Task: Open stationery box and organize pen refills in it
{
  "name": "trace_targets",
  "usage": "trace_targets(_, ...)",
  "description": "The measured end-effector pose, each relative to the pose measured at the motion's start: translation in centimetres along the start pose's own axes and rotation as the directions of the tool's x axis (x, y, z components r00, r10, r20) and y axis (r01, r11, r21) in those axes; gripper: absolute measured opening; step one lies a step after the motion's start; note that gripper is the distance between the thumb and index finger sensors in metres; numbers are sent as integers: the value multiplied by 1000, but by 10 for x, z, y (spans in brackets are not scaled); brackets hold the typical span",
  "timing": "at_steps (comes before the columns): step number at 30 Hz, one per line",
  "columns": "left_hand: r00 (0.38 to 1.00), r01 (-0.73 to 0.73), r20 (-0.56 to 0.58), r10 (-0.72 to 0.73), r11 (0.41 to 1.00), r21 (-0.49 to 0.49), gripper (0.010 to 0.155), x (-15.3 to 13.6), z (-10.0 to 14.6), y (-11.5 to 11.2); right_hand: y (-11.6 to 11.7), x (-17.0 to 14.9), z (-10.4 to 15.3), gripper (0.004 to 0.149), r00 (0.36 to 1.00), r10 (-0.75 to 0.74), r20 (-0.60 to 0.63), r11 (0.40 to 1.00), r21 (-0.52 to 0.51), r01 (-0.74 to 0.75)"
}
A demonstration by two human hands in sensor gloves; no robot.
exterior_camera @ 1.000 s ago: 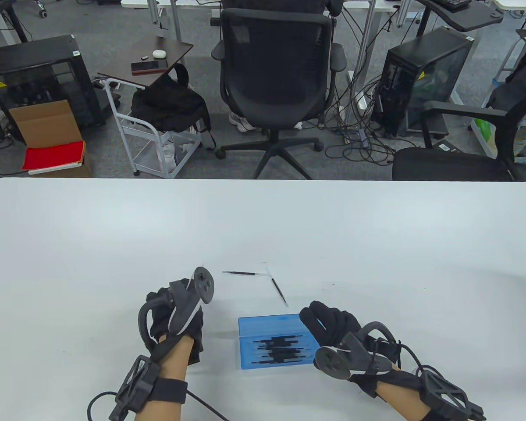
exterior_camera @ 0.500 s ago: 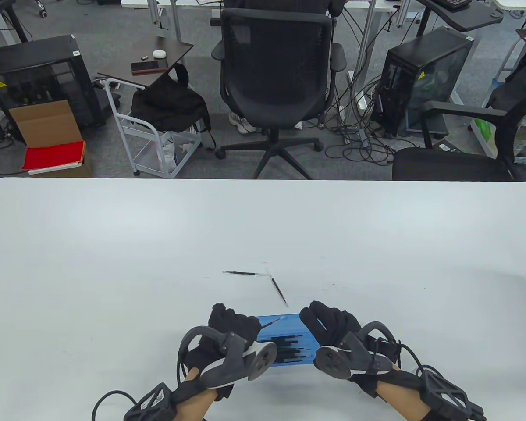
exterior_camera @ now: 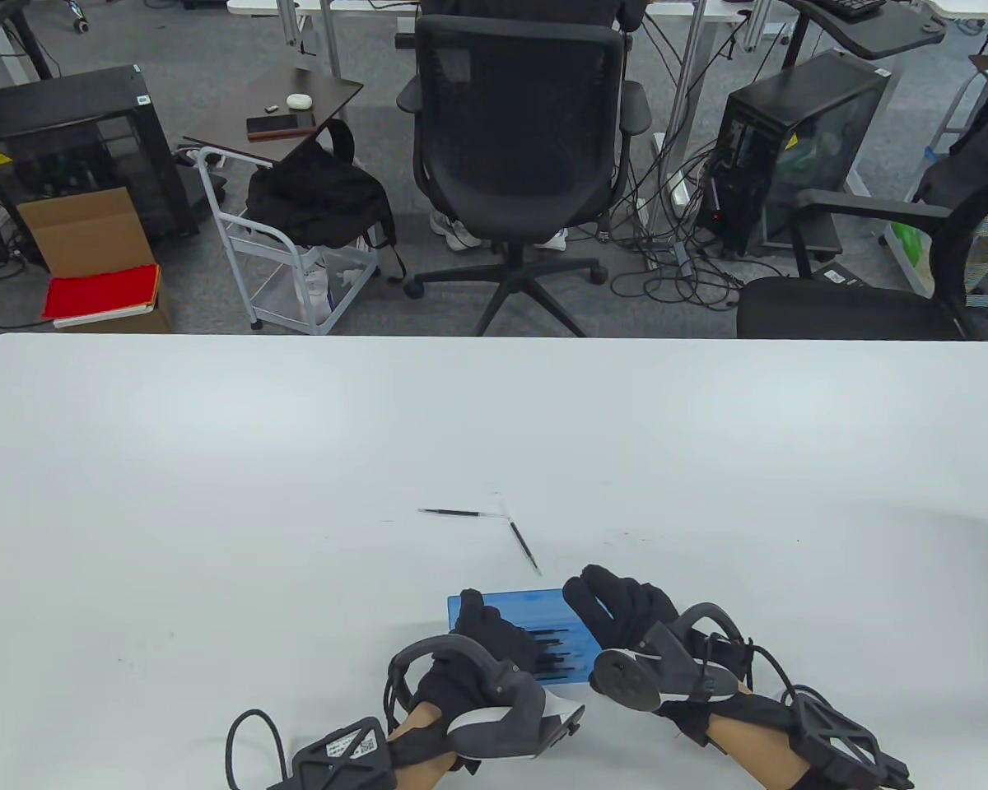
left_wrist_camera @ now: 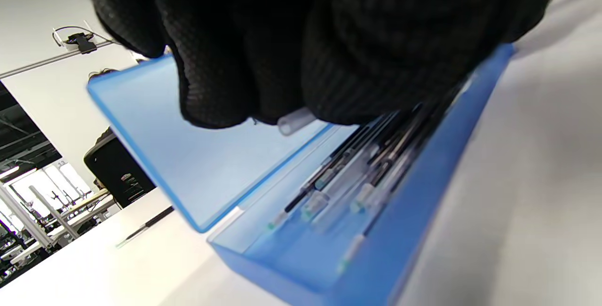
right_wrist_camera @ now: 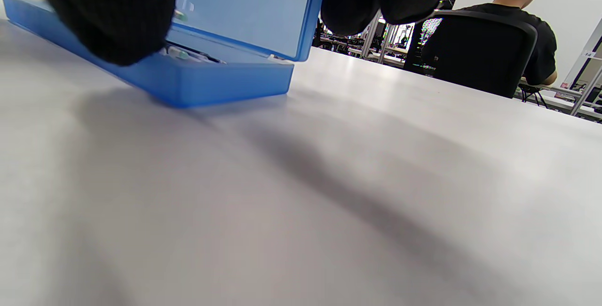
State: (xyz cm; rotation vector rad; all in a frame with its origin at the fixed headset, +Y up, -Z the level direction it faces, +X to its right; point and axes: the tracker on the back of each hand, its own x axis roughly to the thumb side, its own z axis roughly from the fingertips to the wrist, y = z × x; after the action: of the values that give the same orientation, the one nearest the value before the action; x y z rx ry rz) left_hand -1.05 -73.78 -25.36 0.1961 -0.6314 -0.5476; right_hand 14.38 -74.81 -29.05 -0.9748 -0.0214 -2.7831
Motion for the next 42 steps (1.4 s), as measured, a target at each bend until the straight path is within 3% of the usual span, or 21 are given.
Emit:
trace_targets(14, 998, 52, 26, -51, 999, -2, 52, 3, 1, -1, 0, 0, 0, 113, 1000, -3, 0, 1000, 1, 3)
trace_targets(22, 994, -109, -21, 110, 992, 63, 50, -13, 6, 12, 0, 0, 0, 113, 1000, -4, 0, 1000, 1, 4)
trace_targets(31, 941, -223, -228, 248, 966, 130, 50, -65, -4, 27, 0, 0, 0, 113, 1000, -4, -1, 1000, 2, 4)
trace_targets(36, 882, -287, -358, 306, 952, 108, 50, -101, -16, 20, 0, 0, 0, 113, 1000, -4, -2, 1000, 3, 4)
trace_targets(42, 821, -325, -483, 304, 945, 43, 51, -132, -32, -5, 0, 0, 0, 113, 1000, -5, -2, 1000, 3, 5)
